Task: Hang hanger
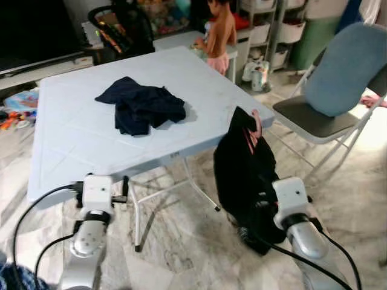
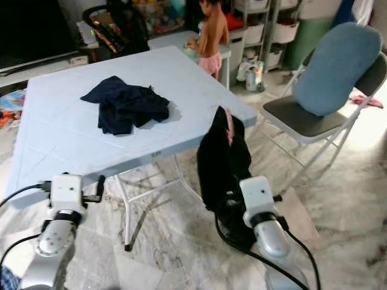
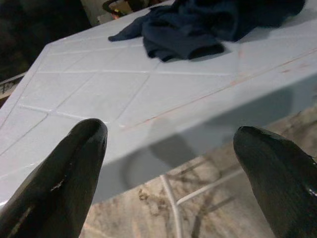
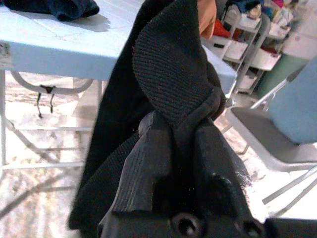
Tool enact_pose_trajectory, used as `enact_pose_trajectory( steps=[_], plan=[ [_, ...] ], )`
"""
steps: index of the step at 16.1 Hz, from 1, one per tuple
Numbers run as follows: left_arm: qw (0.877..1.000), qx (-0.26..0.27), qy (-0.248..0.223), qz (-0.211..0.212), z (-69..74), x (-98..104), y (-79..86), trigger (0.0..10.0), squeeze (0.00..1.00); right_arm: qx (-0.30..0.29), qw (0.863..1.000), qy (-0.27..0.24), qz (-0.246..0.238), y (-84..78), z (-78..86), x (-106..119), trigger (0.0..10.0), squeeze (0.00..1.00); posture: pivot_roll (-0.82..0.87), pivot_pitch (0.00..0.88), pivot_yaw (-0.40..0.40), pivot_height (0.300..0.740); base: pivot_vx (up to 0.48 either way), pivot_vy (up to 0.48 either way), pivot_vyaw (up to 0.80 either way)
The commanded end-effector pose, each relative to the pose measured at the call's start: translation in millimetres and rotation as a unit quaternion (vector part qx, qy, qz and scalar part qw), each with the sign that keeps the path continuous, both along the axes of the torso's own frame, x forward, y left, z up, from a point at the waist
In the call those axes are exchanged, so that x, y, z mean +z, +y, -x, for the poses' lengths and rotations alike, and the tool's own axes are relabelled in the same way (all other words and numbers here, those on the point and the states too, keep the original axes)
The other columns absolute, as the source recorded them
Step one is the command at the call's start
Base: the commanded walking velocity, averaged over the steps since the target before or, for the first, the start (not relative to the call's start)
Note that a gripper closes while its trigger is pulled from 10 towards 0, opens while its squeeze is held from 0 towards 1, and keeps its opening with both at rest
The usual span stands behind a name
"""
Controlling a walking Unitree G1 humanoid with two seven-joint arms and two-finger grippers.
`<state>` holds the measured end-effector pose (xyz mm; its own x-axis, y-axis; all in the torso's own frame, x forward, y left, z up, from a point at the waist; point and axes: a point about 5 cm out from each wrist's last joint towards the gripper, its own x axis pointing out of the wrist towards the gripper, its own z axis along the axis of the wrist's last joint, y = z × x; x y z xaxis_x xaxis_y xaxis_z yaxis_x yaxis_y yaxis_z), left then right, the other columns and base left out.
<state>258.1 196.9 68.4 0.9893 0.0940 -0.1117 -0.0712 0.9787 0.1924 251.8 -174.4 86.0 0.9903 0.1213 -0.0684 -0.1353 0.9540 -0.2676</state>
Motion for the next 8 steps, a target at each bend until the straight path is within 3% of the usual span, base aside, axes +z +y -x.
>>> enact_pose_trajectory(
  steps=[1,8],
  plan=[
    [1.000,0.004,0.001,-0.008,-1.0,0.9,5.5,10.0,0.00,0.007,1.000,-0.025,-0.005,4.2,-4.7,9.2,10.0,0.00,-0.12,0.000,0.011,0.740,0.000,0.000,0.00],
    [1.000,0.010,0.002,-0.016,-3.0,1.0,7.9,10.0,0.00,0.010,1.000,-0.027,-0.006,5.1,-5.8,9.7,10.0,0.00,-0.12,0.000,0.013,0.740,0.000,-0.216,0.00]
  ],
)
